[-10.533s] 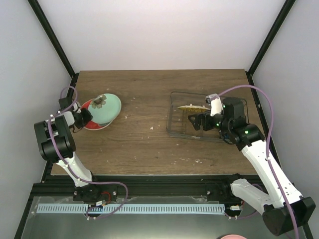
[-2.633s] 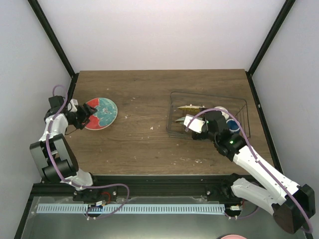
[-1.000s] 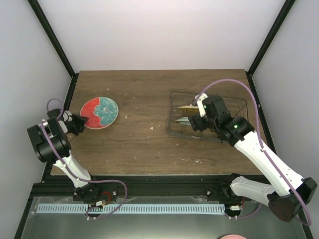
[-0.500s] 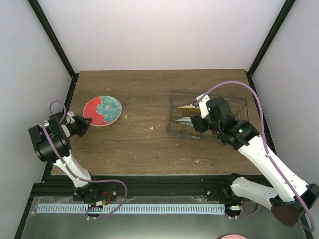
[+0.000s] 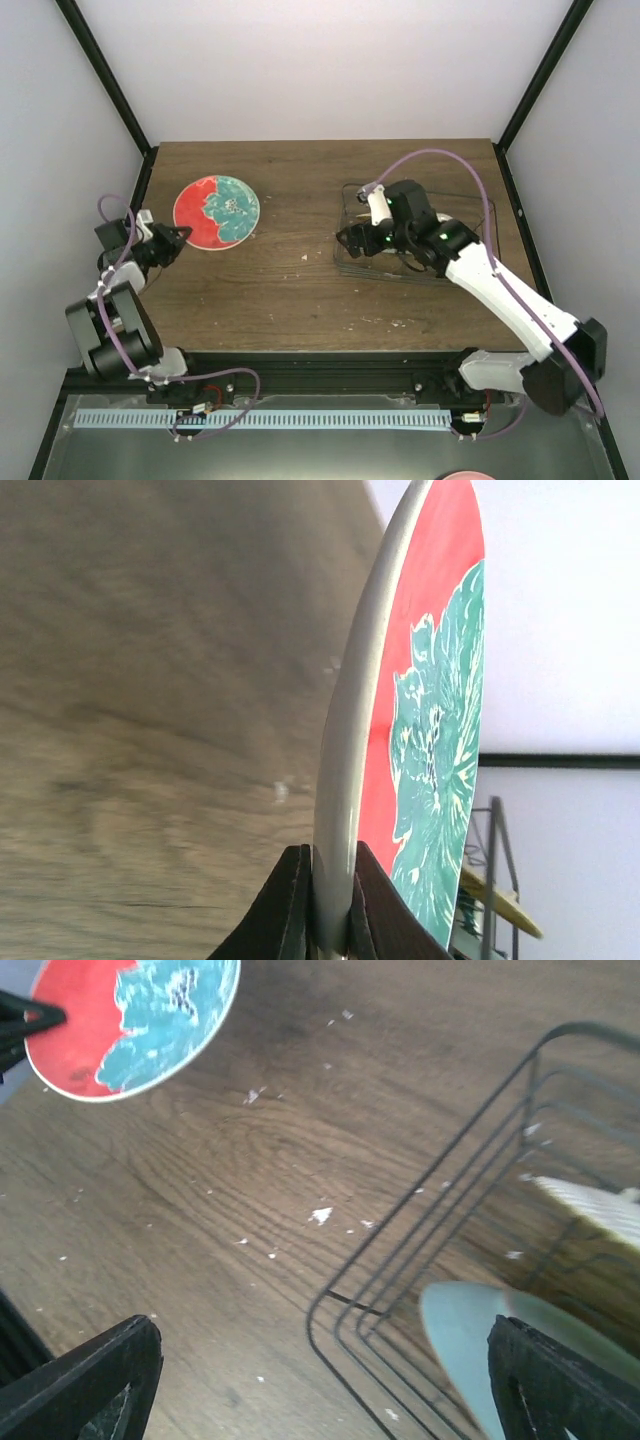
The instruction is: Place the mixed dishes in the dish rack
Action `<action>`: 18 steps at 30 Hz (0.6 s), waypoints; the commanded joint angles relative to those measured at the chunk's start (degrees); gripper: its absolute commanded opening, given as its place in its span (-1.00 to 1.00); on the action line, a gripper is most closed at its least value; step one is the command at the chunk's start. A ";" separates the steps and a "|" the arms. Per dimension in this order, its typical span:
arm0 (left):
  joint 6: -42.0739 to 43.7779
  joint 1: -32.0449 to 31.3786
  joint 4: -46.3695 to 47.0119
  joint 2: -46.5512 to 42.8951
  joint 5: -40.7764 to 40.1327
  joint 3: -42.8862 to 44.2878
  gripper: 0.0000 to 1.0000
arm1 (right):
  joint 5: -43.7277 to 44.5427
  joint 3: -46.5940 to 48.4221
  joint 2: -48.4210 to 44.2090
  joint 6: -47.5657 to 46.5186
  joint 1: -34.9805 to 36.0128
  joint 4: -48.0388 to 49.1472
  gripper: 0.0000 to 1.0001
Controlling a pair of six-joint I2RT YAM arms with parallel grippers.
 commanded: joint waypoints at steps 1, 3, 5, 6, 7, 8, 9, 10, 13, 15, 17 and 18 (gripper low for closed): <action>0.54 -1.74 0.04 -8.97 8.91 4.16 -1.00 | -8.45 5.31 4.83 5.60 1.17 3.32 0.80; 0.79 -3.33 -2.03 -11.98 8.92 4.62 -1.00 | -11.67 7.27 7.49 6.33 1.49 3.72 0.82; 0.53 -5.29 -3.97 -14.60 8.71 4.58 -1.00 | -14.49 9.22 10.06 7.38 1.81 4.32 0.87; 0.12 -6.38 -4.25 -15.88 8.66 4.30 -1.00 | -16.20 10.13 11.36 7.84 1.96 4.82 0.90; -0.07 -7.36 -4.87 -17.27 8.56 4.00 -1.00 | -17.99 11.11 12.96 8.14 2.24 5.40 0.94; -0.25 -8.23 -5.54 -18.59 8.32 3.83 -1.00 | -19.18 11.89 14.03 8.45 2.53 6.05 0.96; -0.33 -9.12 -6.01 -19.88 8.11 3.52 -1.00 | -20.32 12.71 15.25 8.83 2.86 6.73 0.97; -0.15 -9.97 -6.87 -21.16 7.84 3.34 -1.00 | -21.44 13.42 16.41 9.22 3.08 7.48 0.97; -0.03 -11.79 -9.08 -24.20 7.84 2.92 -1.00 | -24.35 14.65 19.43 10.55 3.54 10.11 0.96; -0.32 -12.18 -10.14 -26.35 8.27 2.57 -1.00 | -25.33 14.93 21.01 10.89 3.60 12.03 0.96; -0.72 -12.27 -10.73 -27.98 9.03 2.29 -1.00 | -25.12 14.99 22.28 10.17 3.60 13.58 0.94; -0.76 -12.28 -11.23 -28.70 9.33 2.20 -1.00 | -24.84 15.10 22.91 9.91 3.60 14.28 0.94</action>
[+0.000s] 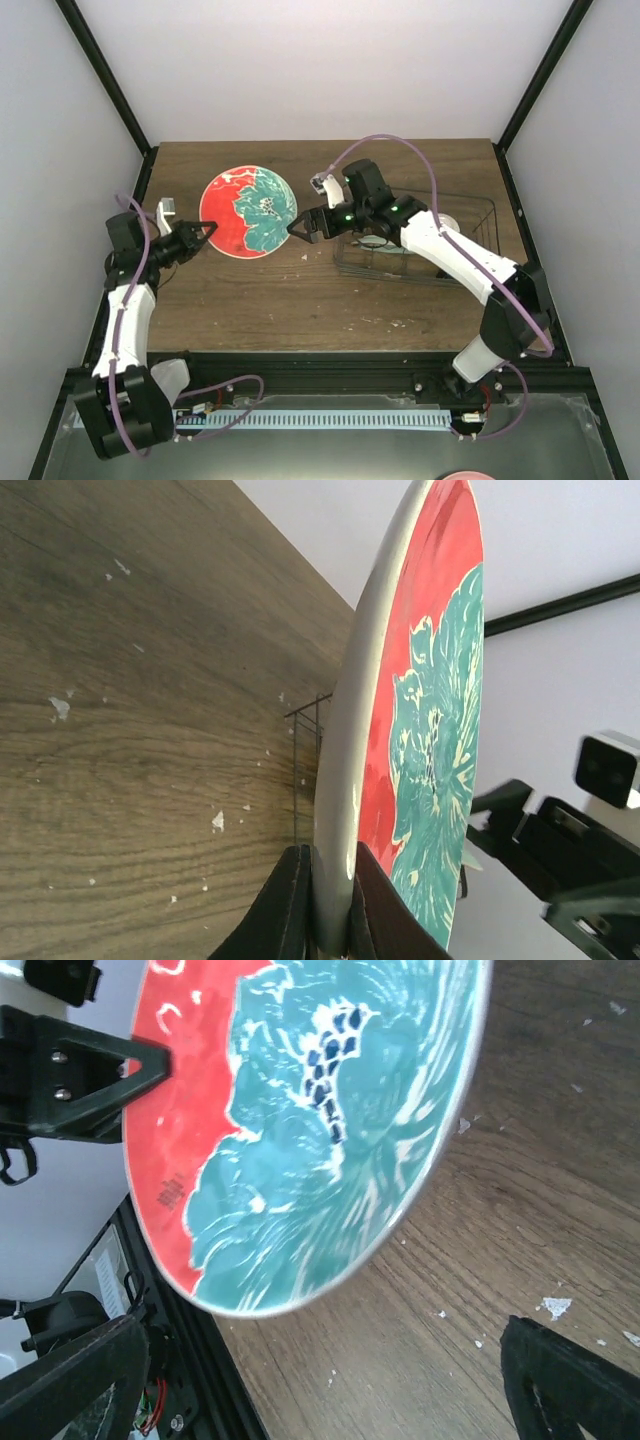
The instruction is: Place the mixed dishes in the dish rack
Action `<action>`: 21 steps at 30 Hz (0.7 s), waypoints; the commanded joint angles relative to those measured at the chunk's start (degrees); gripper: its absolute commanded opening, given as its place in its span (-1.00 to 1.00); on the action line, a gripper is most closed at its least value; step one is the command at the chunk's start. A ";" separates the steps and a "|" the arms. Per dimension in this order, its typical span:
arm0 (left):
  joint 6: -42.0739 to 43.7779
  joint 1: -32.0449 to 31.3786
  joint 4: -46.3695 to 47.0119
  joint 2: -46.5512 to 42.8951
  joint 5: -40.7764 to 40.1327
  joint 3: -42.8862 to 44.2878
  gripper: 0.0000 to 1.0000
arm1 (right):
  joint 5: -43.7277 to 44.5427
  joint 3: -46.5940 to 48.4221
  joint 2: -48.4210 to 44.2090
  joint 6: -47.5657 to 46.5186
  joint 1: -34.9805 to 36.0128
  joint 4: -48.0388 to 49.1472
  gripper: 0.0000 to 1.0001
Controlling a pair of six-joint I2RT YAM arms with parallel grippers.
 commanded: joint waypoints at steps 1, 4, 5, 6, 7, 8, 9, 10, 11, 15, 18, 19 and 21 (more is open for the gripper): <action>-1.04 -0.10 1.62 -4.56 5.89 0.21 -1.00 | -2.85 2.70 2.45 0.31 0.37 4.73 0.94; -1.37 -0.19 0.84 -6.17 6.77 -0.47 -1.00 | -4.36 3.65 4.82 -0.06 0.37 6.23 0.93; -1.48 -0.19 0.65 -6.65 7.00 -0.73 -1.00 | -5.12 3.77 5.51 -0.06 0.37 6.96 0.92; -1.82 -0.19 0.62 -7.25 7.22 -1.08 -1.00 | -6.01 3.69 6.00 0.02 0.37 8.06 0.91; -2.09 -0.19 0.61 -7.94 7.39 -1.37 -1.00 | -6.48 3.58 6.54 0.23 0.37 9.15 0.91; -2.39 -0.27 0.61 -8.63 7.64 -1.65 -1.00 | -6.95 3.45 7.00 0.40 0.39 10.36 0.91; -2.77 -0.27 0.53 -9.30 7.81 -1.98 -1.00 | -7.52 3.28 7.46 0.66 0.37 11.77 0.90; -2.95 -0.29 0.44 -9.89 8.00 -2.27 -1.00 | -8.07 3.30 7.95 1.09 0.37 12.93 0.88; -3.19 -0.32 0.16 -10.47 8.12 -2.55 -1.00 | -8.84 3.42 8.74 1.47 0.37 14.06 0.86; -4.27 -0.62 0.41 -12.20 8.18 -3.98 -1.00 | -12.45 4.16 10.88 3.36 0.58 17.42 0.66; -5.25 -0.81 1.60 -12.81 8.25 -5.16 -1.00 | -14.91 4.31 11.82 4.06 1.08 19.54 0.39; -5.63 -0.81 1.92 -12.96 8.24 -5.39 -1.00 | -15.58 4.39 12.14 4.30 1.26 20.08 0.25; -5.80 -0.81 2.50 -12.94 8.20 -5.68 -1.00 | -16.77 4.56 12.70 4.64 1.57 20.77 -0.03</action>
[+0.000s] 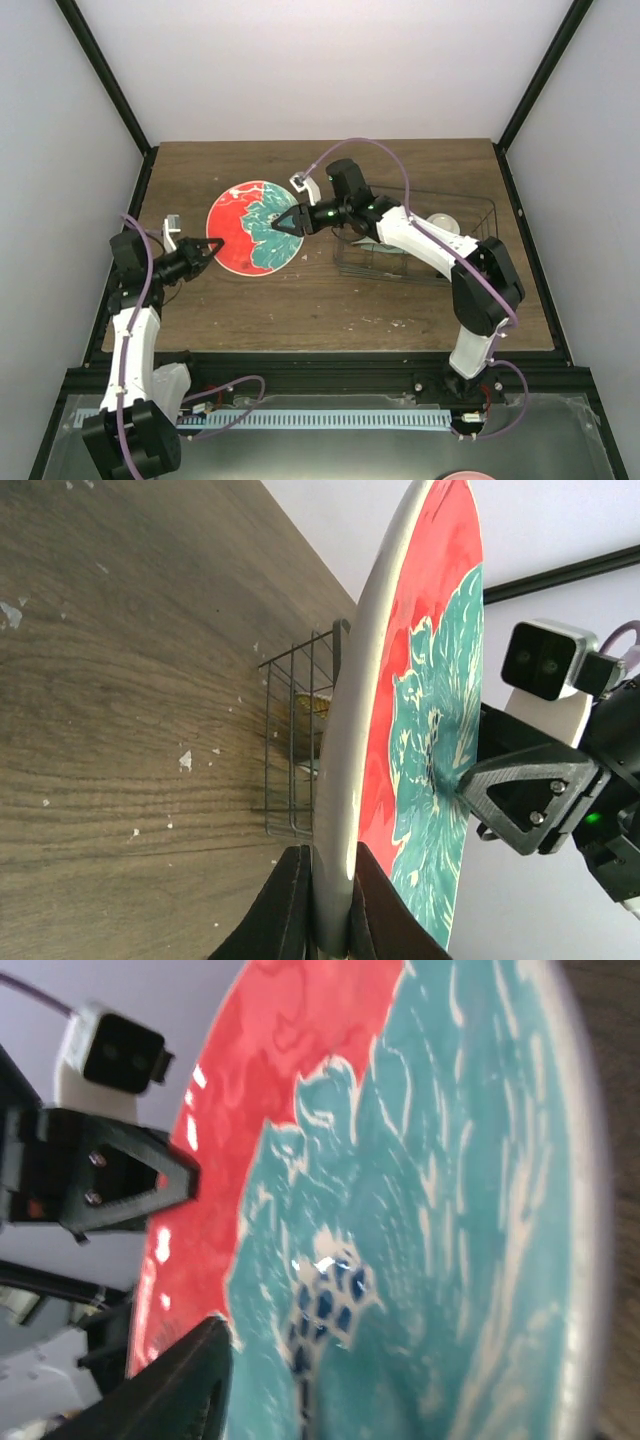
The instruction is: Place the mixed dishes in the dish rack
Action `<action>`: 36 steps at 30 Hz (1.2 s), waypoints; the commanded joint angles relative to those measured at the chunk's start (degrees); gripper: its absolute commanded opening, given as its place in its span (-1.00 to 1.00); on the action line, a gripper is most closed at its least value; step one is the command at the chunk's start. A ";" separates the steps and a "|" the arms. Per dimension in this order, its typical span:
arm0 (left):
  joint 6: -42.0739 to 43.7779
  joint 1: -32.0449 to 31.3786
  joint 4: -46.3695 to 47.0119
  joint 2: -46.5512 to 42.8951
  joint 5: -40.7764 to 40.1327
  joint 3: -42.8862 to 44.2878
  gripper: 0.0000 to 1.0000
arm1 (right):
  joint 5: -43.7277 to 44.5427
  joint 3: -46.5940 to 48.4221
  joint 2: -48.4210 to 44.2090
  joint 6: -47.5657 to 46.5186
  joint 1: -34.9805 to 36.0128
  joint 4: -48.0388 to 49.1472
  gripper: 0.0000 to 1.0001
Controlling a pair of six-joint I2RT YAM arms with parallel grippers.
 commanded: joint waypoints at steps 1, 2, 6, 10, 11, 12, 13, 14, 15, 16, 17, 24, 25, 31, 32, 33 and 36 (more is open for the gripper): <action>-2.43 -0.16 7.05 -1.66 4.87 0.45 -1.00 | -5.23 3.38 1.33 1.13 1.28 4.43 -0.18; -2.54 -0.22 7.33 -1.58 4.67 0.37 -1.00 | -5.88 3.53 1.51 1.23 1.29 4.44 -0.33; -2.93 -0.32 8.33 -1.01 4.03 0.15 -1.00 | -5.87 3.88 1.23 0.78 1.34 3.63 -0.71; -3.10 -0.37 8.64 -0.02 3.43 0.23 -1.00 | -4.51 4.95 0.75 -0.96 1.38 1.09 -0.98; -3.09 -0.41 8.60 0.28 3.28 0.23 -0.94 | -3.91 5.17 0.59 -1.38 1.38 0.40 -0.99; -2.96 -0.41 8.48 0.66 3.01 0.29 -0.85 | -3.33 5.37 0.43 -1.81 1.38 -0.16 -0.99; -2.60 -0.41 8.26 1.10 2.71 0.42 -0.76 | -2.42 5.61 0.16 -2.27 1.38 -0.86 -0.99; -2.23 -0.41 7.80 1.54 2.31 0.67 -0.66 | -1.64 5.79 -0.15 -2.75 1.38 -1.45 -0.99; -1.09 -0.38 7.22 2.09 1.69 1.04 -0.53 | -0.97 5.90 -0.51 -3.36 1.38 -1.87 -0.99; -0.01 -0.41 6.17 2.64 1.05 1.53 -0.44 | -0.16 5.98 -1.00 -3.80 1.38 -2.26 -0.99; 1.18 -0.41 5.35 3.56 0.32 2.36 -0.33 | 0.72 6.06 -1.46 -4.40 1.38 -2.58 -0.99; 10.59 -0.41 -1.90 12.39 -4.59 10.61 0.44 | 7.87 7.92 -4.55 -9.73 1.29 -8.19 -0.99; 11.02 -0.37 -2.04 13.43 -5.33 11.67 0.54 | 9.47 8.32 -4.77 -10.27 1.29 -9.16 -0.99; 15.87 -0.11 -5.43 17.94 -12.94 19.30 0.85 | 17.52 10.51 -8.75 -14.04 1.29 -16.17 -0.99; 17.51 0.12 -6.98 19.02 -14.42 21.12 0.85 | 17.05 12.02 -9.41 -15.35 1.48 -18.48 -0.99; 18.83 0.41 -8.60 20.01 -15.84 22.68 0.85 | 16.42 13.51 -10.06 -16.98 1.82 -21.47 -0.99; 20.40 1.96 -10.98 23.17 -18.17 26.20 0.85 | 18.24 18.26 -11.87 -23.60 4.20 -31.54 -0.99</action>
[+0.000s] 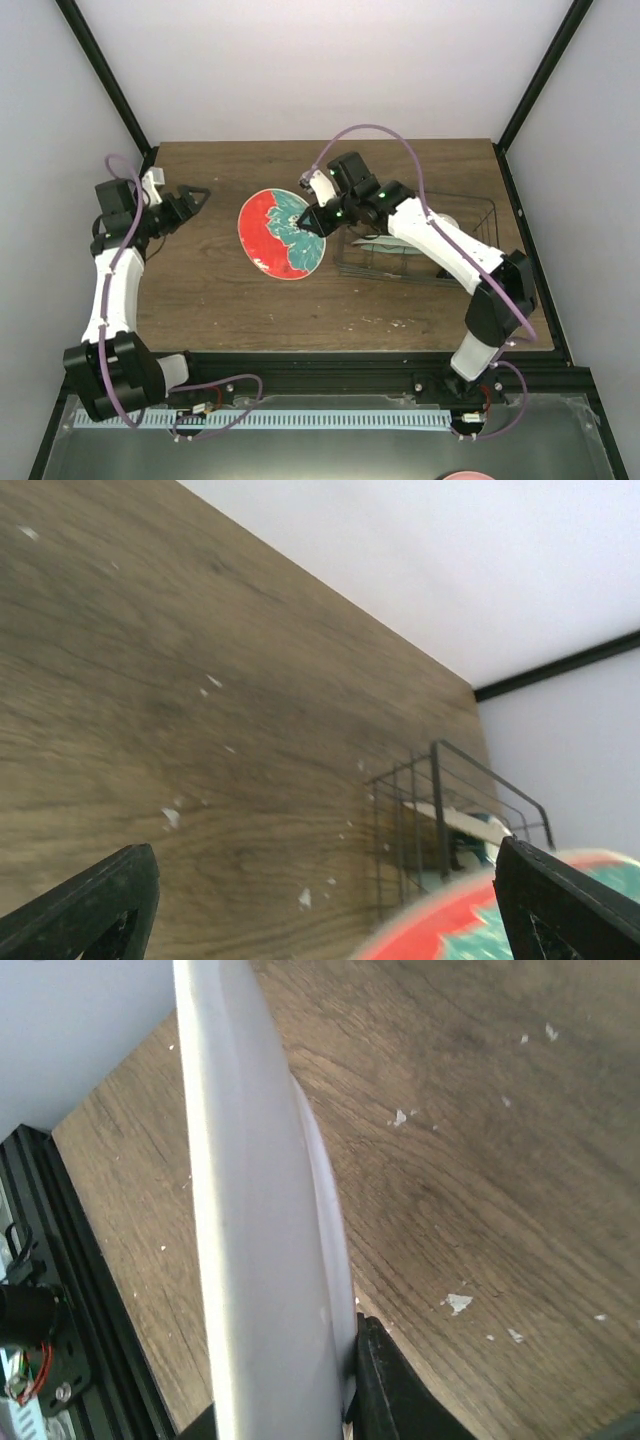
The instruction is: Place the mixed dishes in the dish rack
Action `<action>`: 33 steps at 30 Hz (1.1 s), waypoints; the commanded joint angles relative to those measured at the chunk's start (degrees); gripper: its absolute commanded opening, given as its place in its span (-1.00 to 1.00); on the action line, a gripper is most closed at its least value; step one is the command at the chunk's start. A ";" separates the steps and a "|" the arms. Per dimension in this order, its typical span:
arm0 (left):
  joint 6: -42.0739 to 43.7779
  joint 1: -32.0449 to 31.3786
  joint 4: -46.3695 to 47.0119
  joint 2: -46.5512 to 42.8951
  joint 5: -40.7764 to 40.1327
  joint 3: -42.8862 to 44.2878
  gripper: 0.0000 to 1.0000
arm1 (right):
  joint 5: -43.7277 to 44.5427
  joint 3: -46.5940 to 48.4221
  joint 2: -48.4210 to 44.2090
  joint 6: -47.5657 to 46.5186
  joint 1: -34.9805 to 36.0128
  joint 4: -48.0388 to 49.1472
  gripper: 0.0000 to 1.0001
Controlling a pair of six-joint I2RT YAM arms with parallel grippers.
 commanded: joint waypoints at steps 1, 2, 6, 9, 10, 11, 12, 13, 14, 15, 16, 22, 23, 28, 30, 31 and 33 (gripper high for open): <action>4.90 2.25 -3.98 3.68 -5.43 4.78 0.85 | 0.26 12.02 -8.14 -10.39 3.71 -9.22 -0.99; 4.53 2.64 -3.20 4.46 -5.63 5.04 0.85 | 1.21 13.03 -8.54 -12.23 4.34 -12.51 -0.99; 6.71 3.12 -3.30 7.00 -11.82 7.31 0.98 | 7.56 14.63 -10.91 -14.12 6.60 -21.58 -0.99; 9.52 3.08 -5.94 9.56 -18.91 10.54 0.99 | 15.81 13.86 -13.19 -14.19 8.23 -26.38 -0.99; 10.34 3.00 -6.73 10.40 -20.67 11.42 0.99 | 18.11 13.57 -13.85 -14.04 8.52 -27.97 -0.99; 11.17 2.96 -7.29 11.36 -21.72 12.31 1.00 | 20.40 13.27 -14.45 -13.90 8.67 -29.43 -0.99; 12.11 2.76 -7.55 12.42 -22.01 12.87 1.00 | 22.60 13.03 -15.03 -13.82 8.77 -30.72 -0.99; 13.20 2.34 -7.60 13.04 -22.06 13.39 1.00 | 24.74 12.70 -15.80 -13.72 8.91 -31.80 -0.99; 14.38 1.70 -7.49 13.65 -21.95 13.88 1.00 | 26.85 12.38 -16.32 -13.71 9.03 -32.52 -0.99; 15.69 0.84 -7.47 14.31 -22.12 14.23 0.99 | 28.84 12.14 -16.86 -13.75 9.17 -33.29 -0.99; 17.16 -0.03 -7.35 15.05 -22.23 14.58 1.00 | 31.13 12.00 -17.28 -13.98 9.35 -33.90 -0.99; 22.80 -3.50 -6.74 19.68 -21.32 16.94 1.00 | 42.76 12.16 -19.41 -17.43 10.51 -35.40 -0.99; 23.58 -4.16 -7.21 20.37 -22.42 17.50 1.00 | 44.50 12.36 -19.74 -17.89 10.61 -35.25 -0.99; 26.97 -8.75 -9.92 23.84 -29.25 20.56 1.00 | 50.71 12.58 -20.39 -20.27 10.81 -35.26 -0.99; 27.67 -10.64 -10.26 24.62 -33.44 21.20 1.00 | 53.55 11.04 -20.51 -21.23 10.81 -34.81 -0.99; 28.43 -11.50 -10.45 24.91 -35.26 21.52 1.00 | 54.72 10.00 -20.64 -21.70 10.79 -34.50 -0.99; 29.50 -12.98 -10.88 25.48 -38.87 22.39 1.00 | 56.28 8.27 -21.24 -22.59 10.81 -33.64 -0.99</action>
